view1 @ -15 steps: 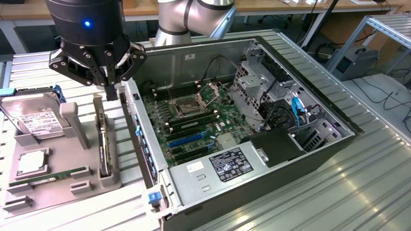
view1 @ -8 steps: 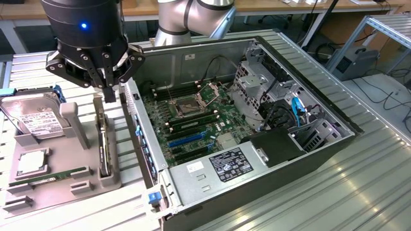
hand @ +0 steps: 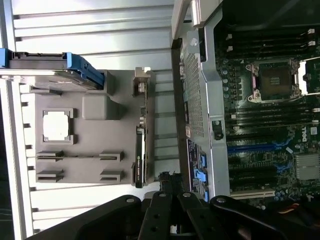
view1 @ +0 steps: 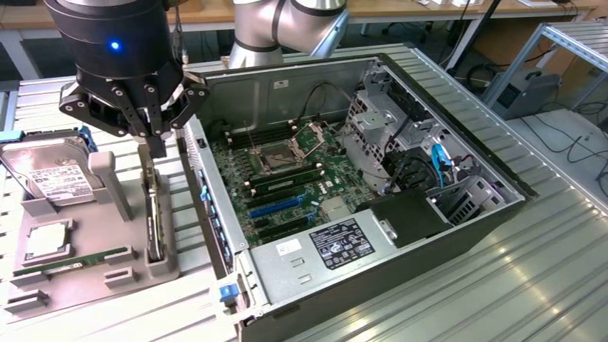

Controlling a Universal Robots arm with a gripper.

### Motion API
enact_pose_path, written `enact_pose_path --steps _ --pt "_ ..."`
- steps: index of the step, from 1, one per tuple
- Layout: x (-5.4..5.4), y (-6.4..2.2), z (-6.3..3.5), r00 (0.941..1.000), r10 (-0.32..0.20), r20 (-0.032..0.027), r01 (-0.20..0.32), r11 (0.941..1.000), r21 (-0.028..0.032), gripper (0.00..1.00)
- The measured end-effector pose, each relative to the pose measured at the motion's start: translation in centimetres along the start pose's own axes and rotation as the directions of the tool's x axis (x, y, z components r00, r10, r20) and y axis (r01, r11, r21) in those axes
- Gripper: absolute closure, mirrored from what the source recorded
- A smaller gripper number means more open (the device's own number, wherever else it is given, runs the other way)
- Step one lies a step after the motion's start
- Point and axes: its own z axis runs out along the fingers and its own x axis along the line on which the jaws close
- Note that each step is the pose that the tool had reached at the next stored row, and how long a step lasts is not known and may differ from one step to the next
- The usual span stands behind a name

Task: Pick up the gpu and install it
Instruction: 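Reach for the gpu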

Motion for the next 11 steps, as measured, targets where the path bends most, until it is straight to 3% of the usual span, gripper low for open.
enact_pose_path --steps 11 --pt "-0.02 -0.50 0.20 1.0000 0.000 -0.0001 0.000 1.0000 0.0001 0.89"
